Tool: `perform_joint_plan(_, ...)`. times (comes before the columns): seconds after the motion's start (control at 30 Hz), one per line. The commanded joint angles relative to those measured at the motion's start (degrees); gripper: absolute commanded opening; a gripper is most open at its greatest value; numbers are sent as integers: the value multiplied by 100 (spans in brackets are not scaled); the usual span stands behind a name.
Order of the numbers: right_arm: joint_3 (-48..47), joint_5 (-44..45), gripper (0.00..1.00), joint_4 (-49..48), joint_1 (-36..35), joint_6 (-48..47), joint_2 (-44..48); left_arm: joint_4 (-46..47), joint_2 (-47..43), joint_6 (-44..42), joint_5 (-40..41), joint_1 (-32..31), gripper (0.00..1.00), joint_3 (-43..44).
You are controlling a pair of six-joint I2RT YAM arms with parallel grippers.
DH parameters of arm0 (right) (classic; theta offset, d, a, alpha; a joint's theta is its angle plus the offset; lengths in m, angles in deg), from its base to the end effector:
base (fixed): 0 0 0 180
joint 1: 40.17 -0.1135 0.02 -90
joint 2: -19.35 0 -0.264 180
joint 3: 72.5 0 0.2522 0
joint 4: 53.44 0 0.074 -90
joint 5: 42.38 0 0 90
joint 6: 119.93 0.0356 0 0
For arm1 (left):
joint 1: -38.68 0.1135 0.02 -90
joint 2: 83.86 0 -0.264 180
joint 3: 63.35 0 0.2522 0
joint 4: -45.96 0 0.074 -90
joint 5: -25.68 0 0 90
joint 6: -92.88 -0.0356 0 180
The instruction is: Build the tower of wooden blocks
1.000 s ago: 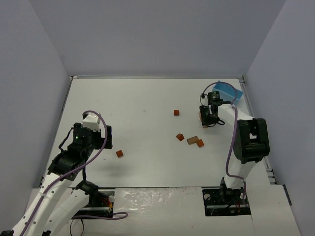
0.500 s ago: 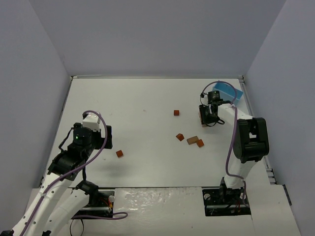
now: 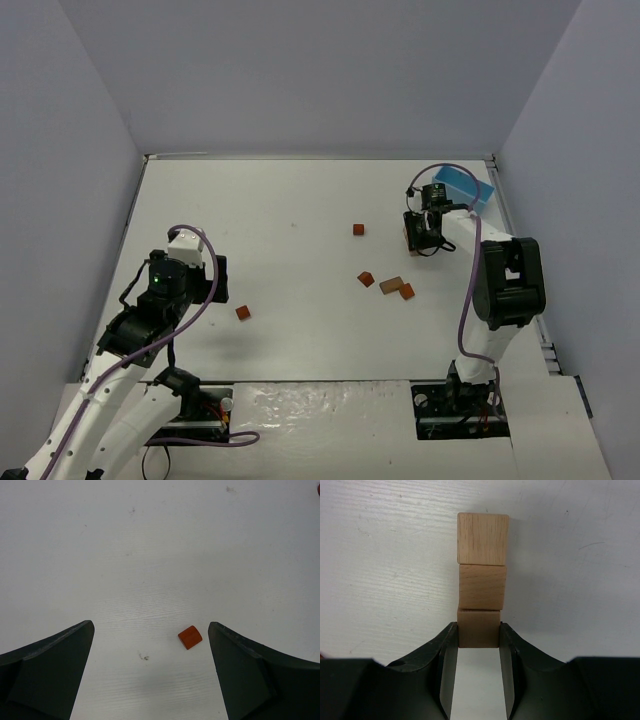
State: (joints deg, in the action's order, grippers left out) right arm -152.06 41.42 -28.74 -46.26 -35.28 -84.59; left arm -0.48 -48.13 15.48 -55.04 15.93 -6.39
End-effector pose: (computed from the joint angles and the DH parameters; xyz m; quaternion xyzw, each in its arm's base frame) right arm 0.3824 0.0447 0.1830 -0.1121 0.9290 0.0529 0.3487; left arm 0.1309 -0.0487 0.3125 0.0313 0.8421 -0.0970 0.5295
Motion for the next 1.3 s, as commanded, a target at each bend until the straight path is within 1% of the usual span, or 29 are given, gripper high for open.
perform_joint_plan(0.0,-69,-46,38,57,-17,-91,-34,351,29,-19,4,42,97,55)
perform_joint_plan(0.2,-156,-18,59,75,-24,10,415,351,40,-21,4,42,97,57)
perform_joint_plan(0.33,-255,68,64,101,-21,55,872,342,52,-15,4,42,97,66)
perform_joint_plan(0.57,-330,88,68,163,-145,261,1788,284,104,148,4,42,97,79)
perform_joint_plan(0.7,-217,205,68,154,-497,475,2270,143,165,435,-25,38,97,112)
perform_joint_plan(0.8,-103,292,69,154,-824,653,2599,-107,265,881,-32,33,97,161)
perform_joint_plan(0.87,-2,344,69,151,-995,809,2792,-178,472,1326,-126,30,97,131)
perform_joint_plan(1.03,263,306,70,129,-1051,945,3194,-312,1172,2436,-320,0,97,-72)
perform_joint_plan(1.1,367,242,71,128,-1052,976,3338,-276,1435,2687,-405,-9,96,-97)
perform_joint_plan(1.27,679,37,71,120,-1061,1091,3594,-6,1937,3256,-544,-56,86,-297)
